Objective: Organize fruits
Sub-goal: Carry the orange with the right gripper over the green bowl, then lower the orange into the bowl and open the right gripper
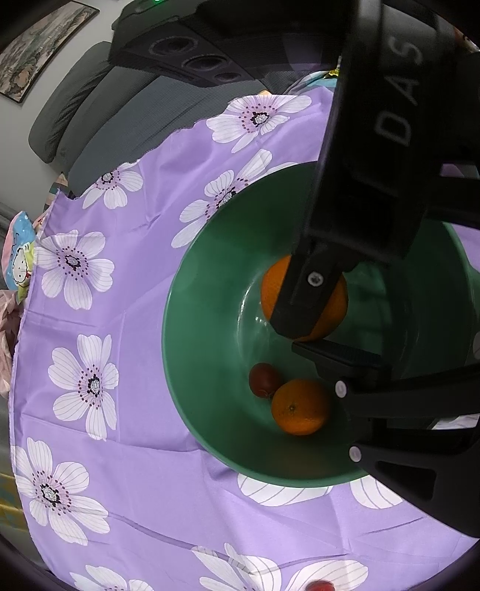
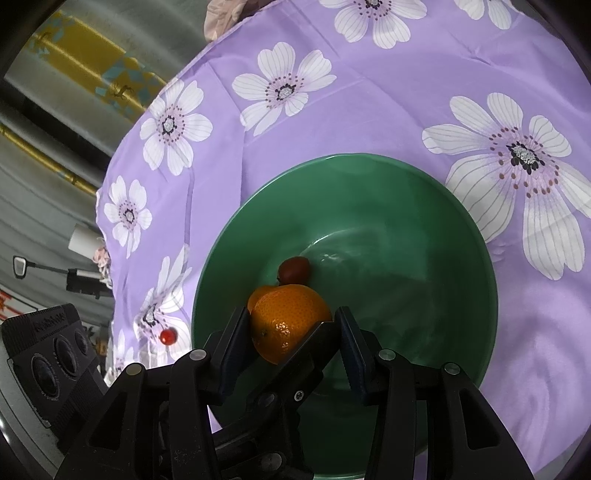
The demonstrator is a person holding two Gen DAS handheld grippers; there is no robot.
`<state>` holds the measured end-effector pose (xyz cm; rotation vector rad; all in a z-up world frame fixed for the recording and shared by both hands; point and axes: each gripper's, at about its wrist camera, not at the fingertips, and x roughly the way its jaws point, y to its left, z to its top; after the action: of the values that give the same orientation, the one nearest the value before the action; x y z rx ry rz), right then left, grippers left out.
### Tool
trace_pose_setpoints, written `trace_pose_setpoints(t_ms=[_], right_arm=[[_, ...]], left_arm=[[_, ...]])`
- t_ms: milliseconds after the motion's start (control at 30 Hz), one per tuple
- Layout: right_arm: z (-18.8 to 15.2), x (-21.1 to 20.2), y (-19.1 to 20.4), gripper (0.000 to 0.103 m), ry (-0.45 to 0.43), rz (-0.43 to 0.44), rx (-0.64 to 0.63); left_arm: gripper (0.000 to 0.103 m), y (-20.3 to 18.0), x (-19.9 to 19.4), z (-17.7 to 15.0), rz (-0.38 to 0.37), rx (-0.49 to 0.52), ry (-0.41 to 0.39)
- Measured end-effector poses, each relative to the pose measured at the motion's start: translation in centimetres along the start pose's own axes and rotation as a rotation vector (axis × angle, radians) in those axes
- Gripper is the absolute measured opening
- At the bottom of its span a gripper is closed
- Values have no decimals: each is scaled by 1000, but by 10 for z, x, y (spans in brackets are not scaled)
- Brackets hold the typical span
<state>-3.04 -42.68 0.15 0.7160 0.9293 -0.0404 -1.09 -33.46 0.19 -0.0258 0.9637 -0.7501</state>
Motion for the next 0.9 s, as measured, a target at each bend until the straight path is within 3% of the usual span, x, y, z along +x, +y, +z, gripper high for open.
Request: trace_pose_setpoints(t_ms=[900], right_arm=[[-5,-3,5,48,-2,-27,-30]], left_arm=[[47,0,-1,3,37,11,56]])
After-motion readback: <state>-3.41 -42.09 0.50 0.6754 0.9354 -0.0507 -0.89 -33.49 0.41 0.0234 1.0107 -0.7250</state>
